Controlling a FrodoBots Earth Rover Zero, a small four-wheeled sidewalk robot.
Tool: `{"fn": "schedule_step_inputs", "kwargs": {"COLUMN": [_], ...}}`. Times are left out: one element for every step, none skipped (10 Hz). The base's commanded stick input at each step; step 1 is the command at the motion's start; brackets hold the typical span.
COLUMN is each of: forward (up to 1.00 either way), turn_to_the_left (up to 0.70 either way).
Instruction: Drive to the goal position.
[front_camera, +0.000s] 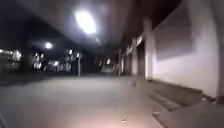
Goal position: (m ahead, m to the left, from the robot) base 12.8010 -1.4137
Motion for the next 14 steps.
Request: {"fn": "schedule_step_inputs", "kwargs": {"forward": [1.00, 1.00, 1.00, 1.00, 1.00, 1.00, 1.00, 1.00, 1.00, 1.00, 1.00, 1.00, 1.00, 1.00], "turn_to_the_left": [0.02, 0.02, 0.02, 0.02, 0.02, 0.02, 0.02, 0.02, 0.02, 0.02, 0.02, 0.02, 0.02, 0.02]}}
